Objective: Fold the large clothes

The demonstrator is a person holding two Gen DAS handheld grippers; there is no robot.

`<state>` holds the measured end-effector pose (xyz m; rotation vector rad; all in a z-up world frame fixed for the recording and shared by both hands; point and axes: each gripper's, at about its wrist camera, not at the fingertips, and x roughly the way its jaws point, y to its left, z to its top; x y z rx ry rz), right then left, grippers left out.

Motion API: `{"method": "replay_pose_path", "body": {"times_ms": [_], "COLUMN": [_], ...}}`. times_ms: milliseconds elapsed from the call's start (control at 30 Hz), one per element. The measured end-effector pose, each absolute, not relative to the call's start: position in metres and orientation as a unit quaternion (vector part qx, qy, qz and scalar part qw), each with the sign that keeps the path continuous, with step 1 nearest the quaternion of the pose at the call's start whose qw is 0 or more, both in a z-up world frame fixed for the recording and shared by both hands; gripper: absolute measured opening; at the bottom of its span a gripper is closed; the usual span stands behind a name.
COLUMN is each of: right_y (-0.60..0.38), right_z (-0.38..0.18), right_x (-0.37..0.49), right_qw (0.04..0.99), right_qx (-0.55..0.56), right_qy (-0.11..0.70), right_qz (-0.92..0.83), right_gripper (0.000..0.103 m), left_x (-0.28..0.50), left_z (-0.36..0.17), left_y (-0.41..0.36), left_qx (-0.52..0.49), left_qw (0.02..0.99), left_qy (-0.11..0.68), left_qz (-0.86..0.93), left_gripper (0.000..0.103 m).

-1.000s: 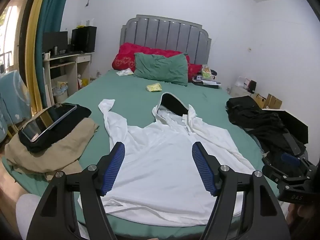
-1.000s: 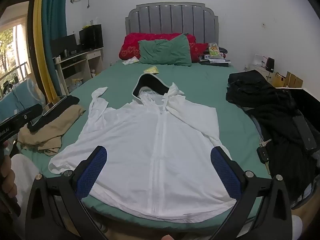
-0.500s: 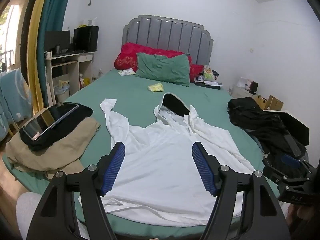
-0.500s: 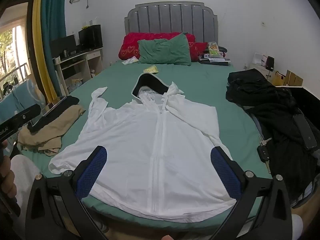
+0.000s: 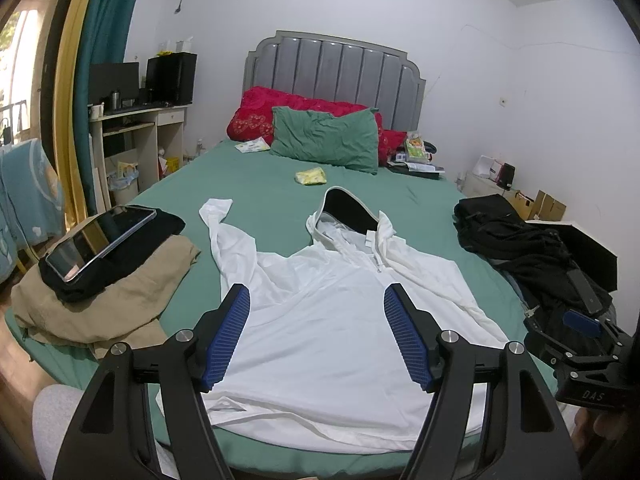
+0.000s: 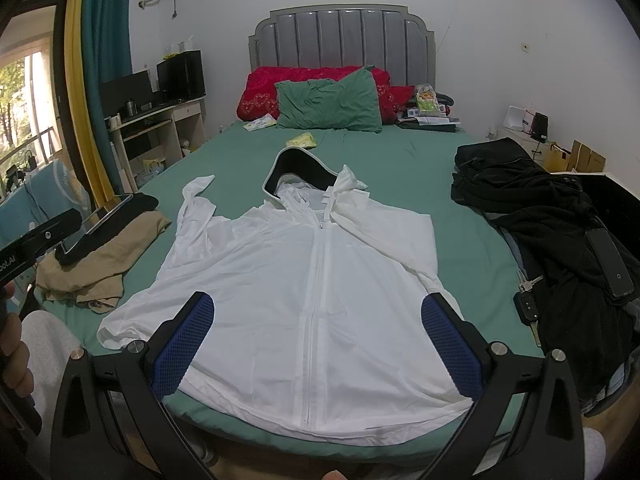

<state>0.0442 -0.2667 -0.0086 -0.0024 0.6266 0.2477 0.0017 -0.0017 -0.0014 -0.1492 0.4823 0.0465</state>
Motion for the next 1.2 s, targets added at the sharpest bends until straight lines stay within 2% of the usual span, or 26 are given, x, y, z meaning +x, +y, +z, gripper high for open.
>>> {"method": "replay_pose_path", "body": {"times_ms": [1200], "right_y": [-0.2671], "right_z": [-0.0101], "right_x": [0.0452], "right_qw": [0.943], "right_qx": [0.000], "right_qy": [0.311], "right_qz": [0.121], "right_gripper": [0.102], "left_x": [0.0009], "left_z": [-0.0020], "left_y": [0.0015], "left_qx": [-0.075], "left_qw": [0.968], "left_qy": [0.238], "left_qz": [0.021], "left_gripper": [0.073]}}
